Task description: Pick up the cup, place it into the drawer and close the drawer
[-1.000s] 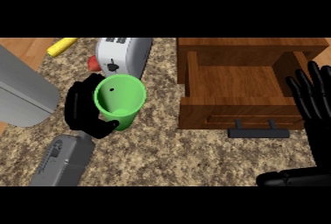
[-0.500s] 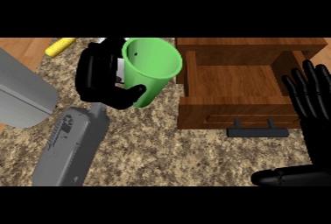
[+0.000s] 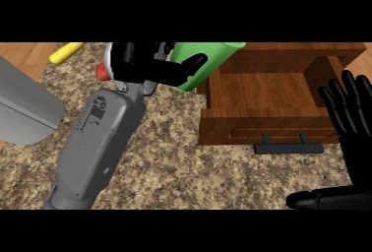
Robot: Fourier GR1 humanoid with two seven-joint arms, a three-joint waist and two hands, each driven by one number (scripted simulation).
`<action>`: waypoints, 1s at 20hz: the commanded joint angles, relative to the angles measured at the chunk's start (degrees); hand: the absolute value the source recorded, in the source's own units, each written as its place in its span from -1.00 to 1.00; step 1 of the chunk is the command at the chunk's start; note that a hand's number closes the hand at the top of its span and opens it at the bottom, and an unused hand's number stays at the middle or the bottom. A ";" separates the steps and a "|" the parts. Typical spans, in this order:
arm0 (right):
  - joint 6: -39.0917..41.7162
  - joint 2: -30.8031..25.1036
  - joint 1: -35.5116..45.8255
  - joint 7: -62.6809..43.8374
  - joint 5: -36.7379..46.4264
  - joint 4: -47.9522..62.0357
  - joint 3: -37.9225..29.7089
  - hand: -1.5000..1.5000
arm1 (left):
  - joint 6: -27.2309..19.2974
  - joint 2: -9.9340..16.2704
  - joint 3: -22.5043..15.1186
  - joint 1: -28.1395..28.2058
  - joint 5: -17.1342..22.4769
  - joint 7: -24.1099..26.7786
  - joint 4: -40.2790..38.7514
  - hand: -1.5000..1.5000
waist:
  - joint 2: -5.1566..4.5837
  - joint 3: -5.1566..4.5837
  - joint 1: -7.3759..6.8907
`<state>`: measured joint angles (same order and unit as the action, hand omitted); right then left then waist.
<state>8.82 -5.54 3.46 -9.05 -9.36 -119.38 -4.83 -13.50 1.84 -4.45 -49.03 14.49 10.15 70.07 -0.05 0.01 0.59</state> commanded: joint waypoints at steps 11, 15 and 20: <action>0.02 -0.88 3.45 -0.95 -0.56 1.97 -0.81 -1.00 | -5.01 -1.83 -2.42 -15.88 3.16 3.18 -23.10 1.00 | -0.23 0.00 0.77; -0.21 1.13 1.31 1.60 1.33 1.85 1.36 -1.00 | -8.05 -1.83 -8.15 -17.18 7.92 8.55 -29.95 1.00 | -0.41 0.02 1.59; -0.04 0.84 2.03 2.36 1.93 3.45 1.11 -1.00 | -11.16 -1.84 -12.31 -20.78 13.31 9.19 -35.46 1.00 | -0.53 0.02 2.39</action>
<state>9.85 -5.87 5.08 -6.74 -9.54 -116.33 -5.63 -22.28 0.03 -12.64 -68.40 23.22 16.99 39.34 -0.42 0.05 2.22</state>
